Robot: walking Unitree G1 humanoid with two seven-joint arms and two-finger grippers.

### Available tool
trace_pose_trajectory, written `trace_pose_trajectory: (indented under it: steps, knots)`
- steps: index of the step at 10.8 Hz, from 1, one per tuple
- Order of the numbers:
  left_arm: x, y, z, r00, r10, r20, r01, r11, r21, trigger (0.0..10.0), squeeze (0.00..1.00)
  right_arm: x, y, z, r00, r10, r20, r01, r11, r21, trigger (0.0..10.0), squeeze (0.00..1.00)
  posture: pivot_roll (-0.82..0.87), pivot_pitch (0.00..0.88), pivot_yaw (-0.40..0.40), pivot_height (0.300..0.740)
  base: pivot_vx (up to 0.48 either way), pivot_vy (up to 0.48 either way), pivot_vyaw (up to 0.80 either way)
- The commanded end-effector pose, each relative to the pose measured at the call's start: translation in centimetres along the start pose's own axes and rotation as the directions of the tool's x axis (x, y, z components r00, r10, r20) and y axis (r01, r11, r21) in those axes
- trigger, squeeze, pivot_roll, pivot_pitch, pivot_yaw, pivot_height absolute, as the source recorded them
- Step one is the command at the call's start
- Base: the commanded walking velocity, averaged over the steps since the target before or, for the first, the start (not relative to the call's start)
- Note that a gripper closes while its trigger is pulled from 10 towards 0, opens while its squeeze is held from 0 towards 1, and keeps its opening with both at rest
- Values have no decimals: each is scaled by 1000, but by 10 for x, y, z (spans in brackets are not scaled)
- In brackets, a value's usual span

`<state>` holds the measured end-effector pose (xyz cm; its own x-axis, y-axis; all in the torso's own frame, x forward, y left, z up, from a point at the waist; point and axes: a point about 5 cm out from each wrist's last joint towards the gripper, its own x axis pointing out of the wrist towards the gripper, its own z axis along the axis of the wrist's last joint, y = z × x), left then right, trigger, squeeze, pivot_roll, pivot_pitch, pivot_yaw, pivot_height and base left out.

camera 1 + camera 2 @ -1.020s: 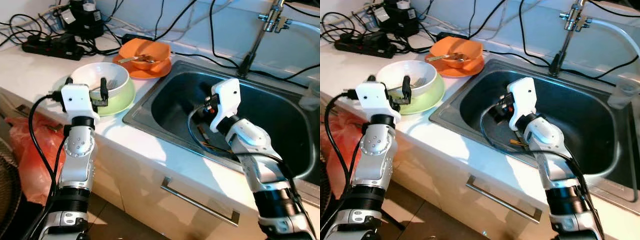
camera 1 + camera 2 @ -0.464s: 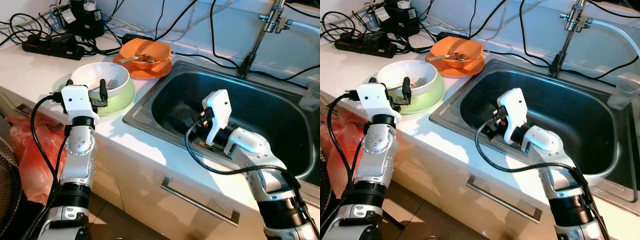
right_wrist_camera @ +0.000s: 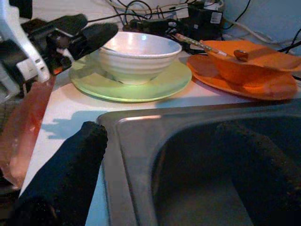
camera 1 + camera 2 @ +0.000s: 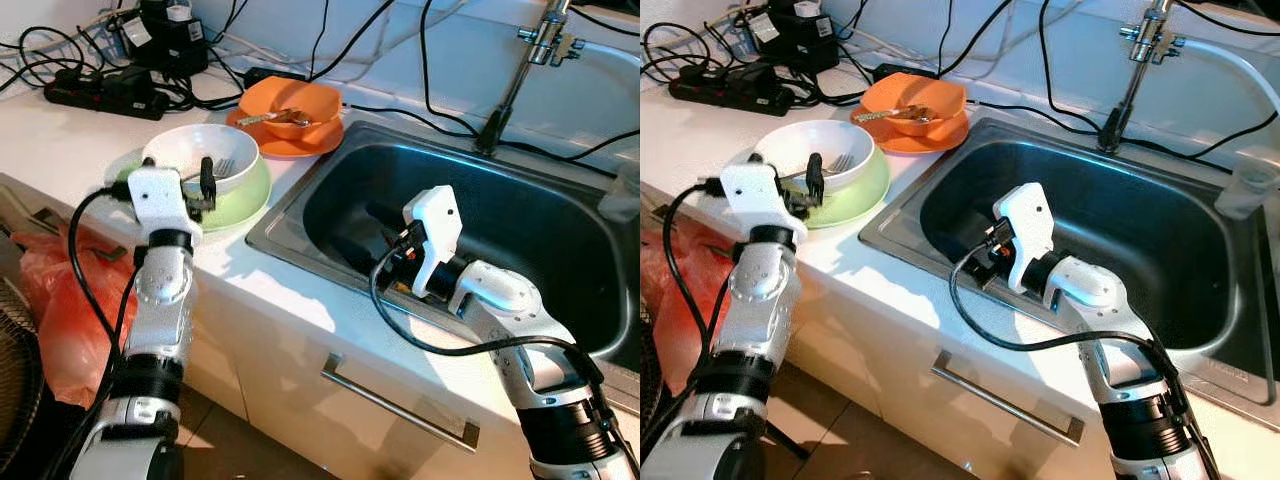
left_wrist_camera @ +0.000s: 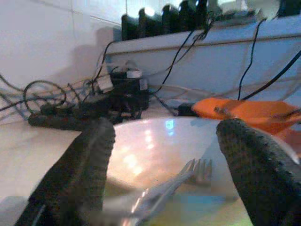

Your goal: Kitchen organization

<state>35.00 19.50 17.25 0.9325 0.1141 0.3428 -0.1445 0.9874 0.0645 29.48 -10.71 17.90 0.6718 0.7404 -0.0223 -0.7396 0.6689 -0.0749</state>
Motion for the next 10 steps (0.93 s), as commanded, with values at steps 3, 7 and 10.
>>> trace_pose_trajectory:
  steps: [3,7,10]
  knots:
    - [3,-2,0,1000,-23,14,23,1000,-17,0,0,-2,1,2,1000,18,-1,-18,1000,7,10000,0,-48,0,-27,740,0,0,0]
    - [4,-3,0,999,-34,20,34,999,-23,0,0,-3,1,1,1000,15,-6,-15,1000,7,10000,0,-49,0,-24,740,0,0,0]
    - [5,-4,0,999,-39,31,40,999,-20,0,0,-3,2,0,1000,17,-8,-17,1000,7,10000,0,-49,0,-26,740,0,0,0]
